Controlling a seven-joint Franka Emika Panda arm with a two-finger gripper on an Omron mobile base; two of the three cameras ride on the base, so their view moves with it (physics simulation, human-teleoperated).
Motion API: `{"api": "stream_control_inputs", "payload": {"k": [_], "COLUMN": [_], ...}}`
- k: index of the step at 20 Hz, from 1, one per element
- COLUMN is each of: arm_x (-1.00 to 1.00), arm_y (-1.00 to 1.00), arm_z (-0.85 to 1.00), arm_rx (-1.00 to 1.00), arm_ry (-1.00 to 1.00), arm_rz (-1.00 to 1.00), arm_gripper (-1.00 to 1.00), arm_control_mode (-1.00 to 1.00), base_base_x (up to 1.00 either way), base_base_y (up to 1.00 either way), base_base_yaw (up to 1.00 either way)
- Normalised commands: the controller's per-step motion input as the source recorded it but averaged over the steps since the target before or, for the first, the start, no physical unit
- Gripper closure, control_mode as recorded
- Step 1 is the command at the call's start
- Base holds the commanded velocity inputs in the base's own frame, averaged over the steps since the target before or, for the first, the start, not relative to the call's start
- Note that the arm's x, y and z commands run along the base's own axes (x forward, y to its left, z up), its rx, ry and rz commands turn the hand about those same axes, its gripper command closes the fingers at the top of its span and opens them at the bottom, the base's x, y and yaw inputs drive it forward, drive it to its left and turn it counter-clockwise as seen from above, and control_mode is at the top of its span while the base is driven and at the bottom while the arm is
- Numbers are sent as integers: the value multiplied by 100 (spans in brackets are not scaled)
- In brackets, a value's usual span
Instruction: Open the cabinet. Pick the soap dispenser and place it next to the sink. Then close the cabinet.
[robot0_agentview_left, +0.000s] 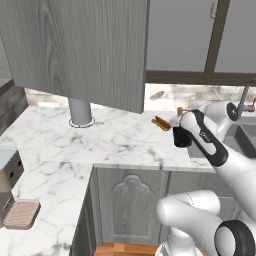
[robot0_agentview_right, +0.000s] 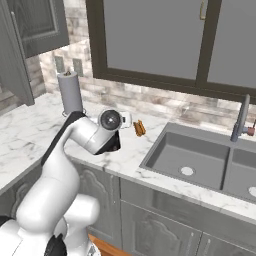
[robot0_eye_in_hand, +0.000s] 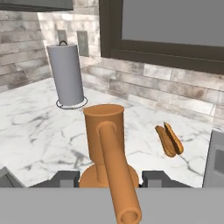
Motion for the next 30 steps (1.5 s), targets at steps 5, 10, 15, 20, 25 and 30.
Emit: {"api": "stream_control_inputs", "payload": {"k": [5,10,15,20,25,30], "arm_x": [23,20,15,13,19,22], "arm_y": [-12,-11,-9,-1,-5,-5], "arm_z": [-11,-17,-21,-27,-20,-18], "arm_rx": [0,1,4,6,5,2], "arm_ry": [0,0,0,-2,-4,-6], "arm_rz": [2,2,5,7,8,9], "arm_gripper": [100,100,100,100,100,100], "arm_control_mode": [-100,-100,-100,-100,-100,-100], "base_base_x": [0,0,0,0,0,0], "base_base_y": [0,0,0,0,0,0], "base_base_yaw": [0,0,0,0,0,0]}}
